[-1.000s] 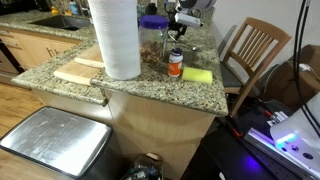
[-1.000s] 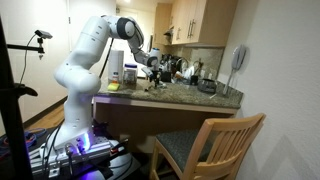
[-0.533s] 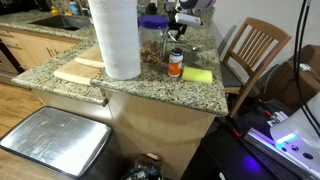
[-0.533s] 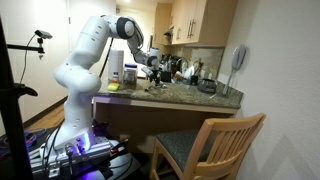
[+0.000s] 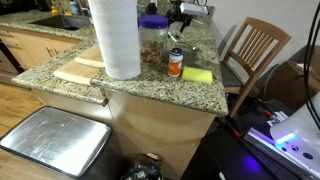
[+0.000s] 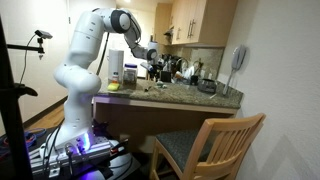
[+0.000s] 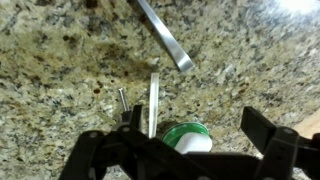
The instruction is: Replace the spoon on the jar with the sponge
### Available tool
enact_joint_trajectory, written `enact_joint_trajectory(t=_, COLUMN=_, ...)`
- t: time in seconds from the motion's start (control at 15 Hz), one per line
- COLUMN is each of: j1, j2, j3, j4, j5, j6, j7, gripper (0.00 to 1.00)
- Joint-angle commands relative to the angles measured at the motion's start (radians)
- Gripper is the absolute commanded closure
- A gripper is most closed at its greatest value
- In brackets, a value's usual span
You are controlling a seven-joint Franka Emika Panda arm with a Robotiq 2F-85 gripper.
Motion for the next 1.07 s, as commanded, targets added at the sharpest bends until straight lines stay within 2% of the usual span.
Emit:
enact_joint_trajectory(t=0.0, j1=-0.003, j2=0.012, j3=0.000, j4=0.006, j5=-0.004, j6=0.010, j7=0.008, gripper=0.00)
enact_joint_trajectory(t=0.67, j1=-0.008, j2=0.116, j3=-0.016, j4=0.033, j5=0.011, j6=0.060, j7=0.029, gripper=0.00)
enact_joint_trajectory(t=0.73, j1=-0.010, j2=0.124, j3=-0.015, j4=0.034, j5=0.013, j6=0.064, j7=0.022, gripper=0.03)
enact_joint_trajectory(t=0.8, j1=-0.008, j2=0.129, j3=-0.018, j4=0.036, j5=0.014, j6=0.066, j7=0.025, gripper=0.27)
enact_joint_trajectory(t=0.87, j1=-0.008, j2=0.133, j3=-0.018, j4=0.041, j5=0.014, j6=0.068, j7=0.026, gripper=0.28)
enact_joint_trajectory(t=1.0, j1=-0.011, j2=0.133, j3=-0.018, j4=0.046, j5=0.018, j6=0.066, j7=0.020, gripper=0.39)
